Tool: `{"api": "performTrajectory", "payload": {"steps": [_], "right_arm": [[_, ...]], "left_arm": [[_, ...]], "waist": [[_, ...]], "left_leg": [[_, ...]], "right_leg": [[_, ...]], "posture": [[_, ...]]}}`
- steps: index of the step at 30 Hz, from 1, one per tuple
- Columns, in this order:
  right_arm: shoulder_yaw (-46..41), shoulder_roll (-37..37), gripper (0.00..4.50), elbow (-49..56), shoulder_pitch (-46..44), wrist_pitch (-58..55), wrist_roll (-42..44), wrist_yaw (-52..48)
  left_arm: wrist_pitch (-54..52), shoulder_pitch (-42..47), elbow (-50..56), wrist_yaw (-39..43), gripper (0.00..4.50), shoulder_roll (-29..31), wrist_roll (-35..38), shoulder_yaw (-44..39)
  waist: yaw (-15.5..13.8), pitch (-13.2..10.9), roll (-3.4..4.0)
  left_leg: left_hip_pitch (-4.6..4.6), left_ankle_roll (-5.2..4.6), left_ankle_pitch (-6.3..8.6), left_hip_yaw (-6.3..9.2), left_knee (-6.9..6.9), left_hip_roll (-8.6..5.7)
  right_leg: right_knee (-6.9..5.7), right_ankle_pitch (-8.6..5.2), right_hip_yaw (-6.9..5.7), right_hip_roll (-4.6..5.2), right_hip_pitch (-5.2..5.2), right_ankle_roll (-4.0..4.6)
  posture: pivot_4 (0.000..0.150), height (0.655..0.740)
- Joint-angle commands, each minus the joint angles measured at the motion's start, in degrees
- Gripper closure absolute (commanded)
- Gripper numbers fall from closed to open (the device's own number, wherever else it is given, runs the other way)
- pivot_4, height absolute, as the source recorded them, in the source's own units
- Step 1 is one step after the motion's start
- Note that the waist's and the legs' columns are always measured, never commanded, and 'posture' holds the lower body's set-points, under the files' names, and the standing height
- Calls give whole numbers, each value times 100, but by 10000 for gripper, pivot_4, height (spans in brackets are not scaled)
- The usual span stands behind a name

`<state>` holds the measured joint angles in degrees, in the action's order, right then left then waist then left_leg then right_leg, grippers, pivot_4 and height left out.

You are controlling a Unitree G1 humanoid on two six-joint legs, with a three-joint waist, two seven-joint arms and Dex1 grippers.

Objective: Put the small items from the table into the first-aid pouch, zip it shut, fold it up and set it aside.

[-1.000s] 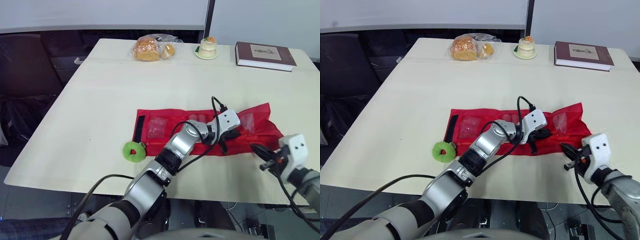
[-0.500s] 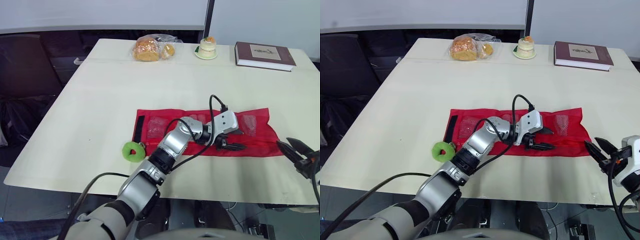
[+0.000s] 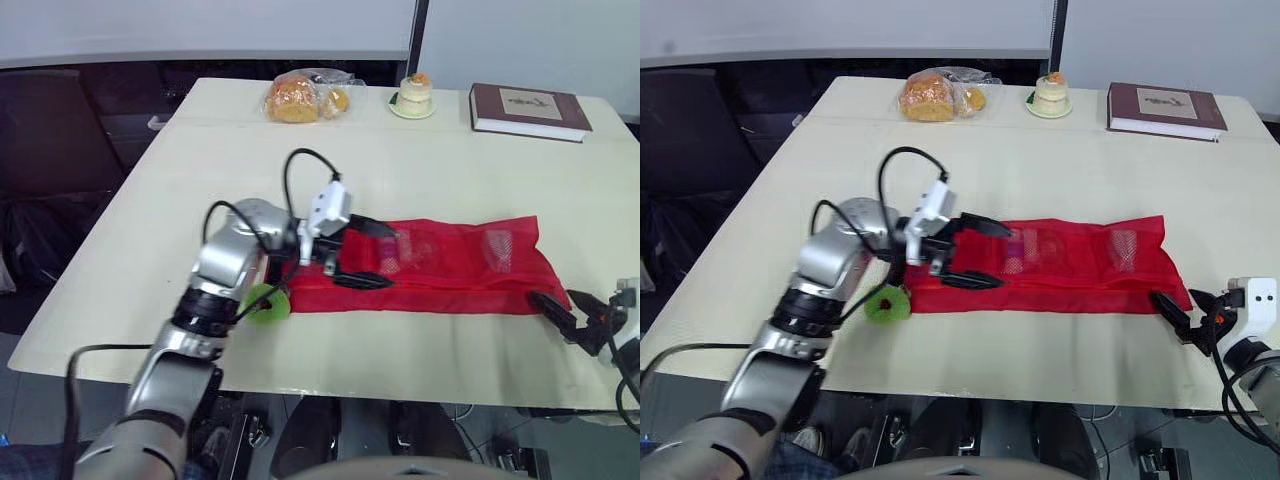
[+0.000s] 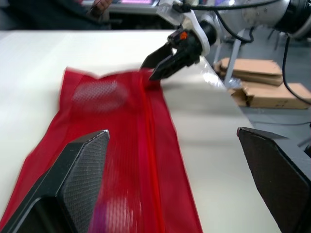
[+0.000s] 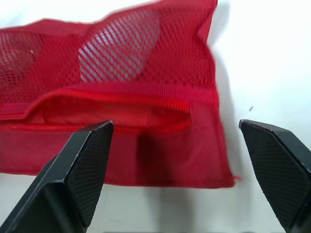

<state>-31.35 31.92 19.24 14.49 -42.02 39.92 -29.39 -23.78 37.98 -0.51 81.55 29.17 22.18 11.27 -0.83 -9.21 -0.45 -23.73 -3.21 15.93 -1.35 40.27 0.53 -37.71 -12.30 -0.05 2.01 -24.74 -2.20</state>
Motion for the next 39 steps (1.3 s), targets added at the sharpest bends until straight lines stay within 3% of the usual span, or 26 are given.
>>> {"api": "performTrajectory", "payload": {"steps": [1,6,10,22,28,31,34,39], "right_arm": [[20,95,6103,-32,30,62,-59,-78],[-146,243,25510,-266,203,274,-267,-214],[-431,322,43728,-485,278,372,-461,41],[-1044,361,43728,-1473,-163,1048,-1908,1828],[-1212,303,43728,-1500,-208,908,-1982,2049],[-1222,296,43728,-1275,-99,923,-1751,1677],[-1275,426,35796,-909,262,1112,-1545,981],[-1657,722,13352,-200,1086,1368,-999,-463]], "left_arm": [[-149,-152,565,262,0,378,433,-270],[-312,-429,976,151,0,792,743,-591],[-441,-500,1127,-70,0,950,845,-746],[-556,-646,1327,-409,0,1084,993,-798],[-547,-727,1348,-463,0,1185,1012,-812],[-592,-788,1336,-498,0,1242,1006,-806],[-633,-914,1268,-594,0,1315,915,-763],[-1019,-1175,1220,-904,0,1321,992,-765]], "waist": [[-20,0,0],[1,-1,1],[-1,-1,1],[13,-1,4],[3,-1,7],[7,-2,8],[8,-1,8],[10,-2,14]], "left_leg": [[-2,0,0,2,0,-1],[0,0,0,-1,1,-4],[0,0,0,-1,0,-2],[2,0,0,-6,0,-7],[1,0,0,-7,0,-8],[2,0,0,-8,0,-8],[2,0,0,-8,-2,-6],[4,-1,0,-9,-3,-3]], "right_leg": [[2,0,-3,2,0,0],[2,-1,3,3,1,-1],[2,-1,2,0,2,-1],[2,-2,13,0,1,-2],[2,-2,14,-1,1,-2],[2,-2,15,-1,1,-2],[2,-3,16,-3,1,-3],[2,-12,17,-3,1,-20]], "posture": [[1500,7289],[1500,7289],[1500,7289],[1500,7289],[1500,7289],[1500,7289],[1500,7289],[1500,7289]]}}
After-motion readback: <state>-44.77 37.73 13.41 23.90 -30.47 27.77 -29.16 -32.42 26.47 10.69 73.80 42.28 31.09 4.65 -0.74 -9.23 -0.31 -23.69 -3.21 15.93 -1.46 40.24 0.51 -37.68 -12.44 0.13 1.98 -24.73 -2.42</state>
